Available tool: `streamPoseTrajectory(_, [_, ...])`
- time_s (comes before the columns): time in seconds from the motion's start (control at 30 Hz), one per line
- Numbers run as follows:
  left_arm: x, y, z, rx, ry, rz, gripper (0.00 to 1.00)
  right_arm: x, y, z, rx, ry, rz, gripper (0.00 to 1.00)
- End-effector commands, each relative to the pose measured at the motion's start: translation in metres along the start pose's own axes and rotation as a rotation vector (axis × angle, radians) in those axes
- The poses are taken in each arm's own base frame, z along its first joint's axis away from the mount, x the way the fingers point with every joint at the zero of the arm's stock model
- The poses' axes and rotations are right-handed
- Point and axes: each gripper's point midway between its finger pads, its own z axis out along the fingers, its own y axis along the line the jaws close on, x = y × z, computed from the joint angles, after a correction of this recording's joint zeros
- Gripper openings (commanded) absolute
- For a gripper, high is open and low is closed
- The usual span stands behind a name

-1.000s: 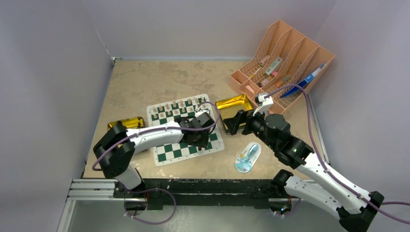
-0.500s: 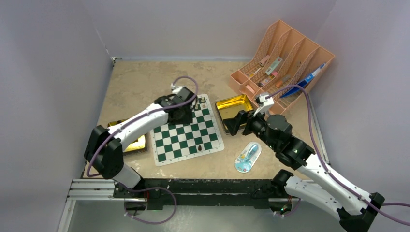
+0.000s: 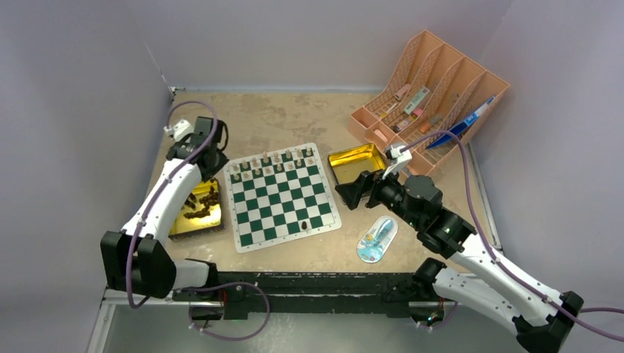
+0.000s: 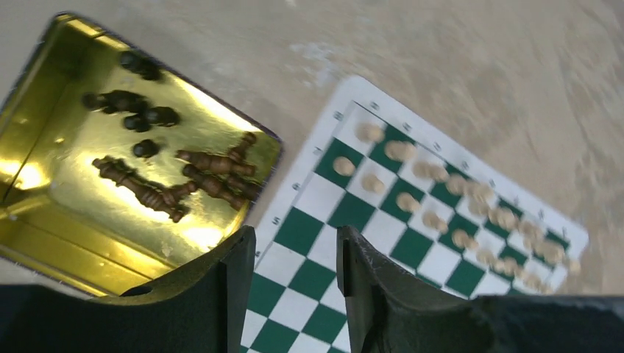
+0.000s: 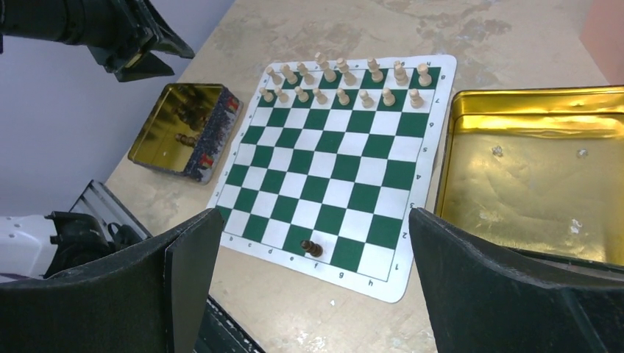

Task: Set up the chess pieces on the board
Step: Pick up the chess piece from the storage box.

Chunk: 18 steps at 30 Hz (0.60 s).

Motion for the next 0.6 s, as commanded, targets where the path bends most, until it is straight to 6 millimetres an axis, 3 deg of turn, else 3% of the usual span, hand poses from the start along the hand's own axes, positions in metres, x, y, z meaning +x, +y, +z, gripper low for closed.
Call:
streamPoseTrajectory(0.0, [-0.024, 0.046, 0.016, -0.218, -0.031, -0.337, 0.43, -0.012, 0.012, 0.003, -0.049, -0.021, -0.023, 0.99])
streamPoseTrajectory(0.1, [-0.034, 0.074, 0.025, -0.362, -0.081, -0.459, 0.43, -0.015, 0.014, 0.005, -0.047, -0.011, -0.035, 0.99])
streamPoseTrajectory(0.27, [-0.03, 0.124, 0.032, -0.587, -0.104, -0.668, 0.43, -0.021, 0.017, 0.009, -0.036, 0.008, -0.049, 0.99])
streamPoseTrajectory(0.47, [-0.017, 0.155, 0.057, -0.645, -0.087, -0.802, 0.42, -0.027, 0.022, 0.012, -0.039, 0.025, -0.043, 0.99])
streamPoseTrajectory(0.57, [-0.017, 0.16, 0.073, -0.634, -0.072, -0.777, 0.41, -0.027, 0.023, 0.013, -0.034, 0.029, -0.035, 0.99])
